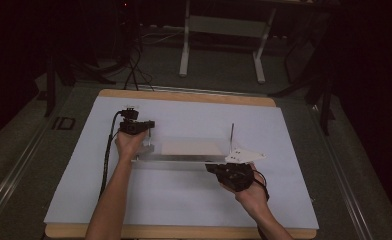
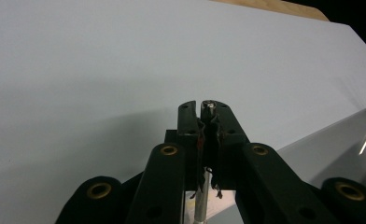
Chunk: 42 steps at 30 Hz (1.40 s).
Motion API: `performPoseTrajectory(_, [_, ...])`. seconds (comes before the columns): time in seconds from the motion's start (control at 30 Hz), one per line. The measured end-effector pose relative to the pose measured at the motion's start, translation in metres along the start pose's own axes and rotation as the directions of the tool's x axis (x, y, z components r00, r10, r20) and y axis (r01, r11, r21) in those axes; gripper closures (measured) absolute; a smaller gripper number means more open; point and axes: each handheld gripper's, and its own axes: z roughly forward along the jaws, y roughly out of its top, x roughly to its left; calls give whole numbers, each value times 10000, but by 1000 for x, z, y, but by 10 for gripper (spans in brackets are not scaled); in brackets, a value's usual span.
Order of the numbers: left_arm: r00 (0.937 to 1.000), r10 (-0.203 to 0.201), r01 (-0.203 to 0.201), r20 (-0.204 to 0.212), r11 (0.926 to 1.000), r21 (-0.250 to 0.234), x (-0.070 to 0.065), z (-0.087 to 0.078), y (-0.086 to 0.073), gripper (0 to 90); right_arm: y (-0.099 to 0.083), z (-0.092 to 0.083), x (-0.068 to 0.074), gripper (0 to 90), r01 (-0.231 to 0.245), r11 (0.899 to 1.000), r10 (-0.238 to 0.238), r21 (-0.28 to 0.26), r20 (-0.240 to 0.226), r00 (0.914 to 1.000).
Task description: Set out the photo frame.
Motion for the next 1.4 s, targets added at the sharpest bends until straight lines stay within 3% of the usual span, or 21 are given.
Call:
performPoseTrajectory(0.2, [9998,-183,183,63,9998,106,3,0,1,789,2,0,-2,900,-190,9998,189,-81,-135,9997])
performPoseTrajectory(0.47, [10000,-6,4,47,9996,271,7,-4,1,703,6,0,-6,900,-349,9991,344,-254,-186,9992])
performPoseTrajectory(0.73, [9986,508,-507,134,9987,-107,4,-20,4,650,10,0,-7,900,-444,9985,437,-330,-193,9989])
performPoseTrajectory(1.0, [9922,1235,-1229,166,9919,-334,-4,-35,6,624,16,0,-11,900,-540,9973,532,-502,-166,9984])
performPoseTrajectory(1.4, [9872,1474,-1420,607,9862,-857,-3,-55,-3,623,26,-1,-18,900,-627,9951,628,-761,-18,9980])
